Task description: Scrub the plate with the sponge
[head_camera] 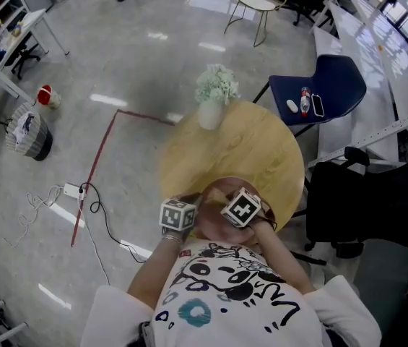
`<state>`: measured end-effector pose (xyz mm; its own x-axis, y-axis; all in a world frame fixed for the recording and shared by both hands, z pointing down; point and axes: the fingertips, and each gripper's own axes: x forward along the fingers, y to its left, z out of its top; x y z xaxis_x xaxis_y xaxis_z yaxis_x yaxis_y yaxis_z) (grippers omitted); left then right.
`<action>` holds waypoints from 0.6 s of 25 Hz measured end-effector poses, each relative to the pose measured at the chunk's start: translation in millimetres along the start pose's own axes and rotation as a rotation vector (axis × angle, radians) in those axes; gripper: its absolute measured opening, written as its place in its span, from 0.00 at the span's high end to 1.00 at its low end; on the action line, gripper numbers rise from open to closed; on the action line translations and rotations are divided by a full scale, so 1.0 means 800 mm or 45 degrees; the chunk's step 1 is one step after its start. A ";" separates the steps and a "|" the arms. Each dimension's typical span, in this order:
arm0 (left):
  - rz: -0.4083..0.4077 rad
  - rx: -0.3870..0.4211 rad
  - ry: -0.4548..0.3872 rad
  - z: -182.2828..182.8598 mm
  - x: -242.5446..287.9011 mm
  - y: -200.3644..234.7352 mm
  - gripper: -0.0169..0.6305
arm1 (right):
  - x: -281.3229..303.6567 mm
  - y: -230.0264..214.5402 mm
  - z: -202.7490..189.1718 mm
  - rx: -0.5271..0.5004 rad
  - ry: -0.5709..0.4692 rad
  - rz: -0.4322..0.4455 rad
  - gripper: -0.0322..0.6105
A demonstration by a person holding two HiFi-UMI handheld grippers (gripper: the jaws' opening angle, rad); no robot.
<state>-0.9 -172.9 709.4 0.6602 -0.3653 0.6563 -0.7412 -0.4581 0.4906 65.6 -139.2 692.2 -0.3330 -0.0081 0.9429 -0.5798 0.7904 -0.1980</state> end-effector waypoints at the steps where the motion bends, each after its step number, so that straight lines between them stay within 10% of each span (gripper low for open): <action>1: -0.001 0.004 -0.001 0.000 0.000 0.001 0.93 | -0.001 0.004 -0.004 -0.010 0.014 0.019 0.71; 15: 0.031 0.050 -0.028 0.000 0.001 0.001 0.93 | 0.008 -0.026 -0.021 0.059 0.061 -0.011 0.71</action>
<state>-0.7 -173.8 710.1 0.6450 -0.3944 0.6545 -0.7519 -0.4802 0.4517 87.6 -145.3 706.9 -0.2927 0.0157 0.9561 -0.6168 0.7610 -0.2013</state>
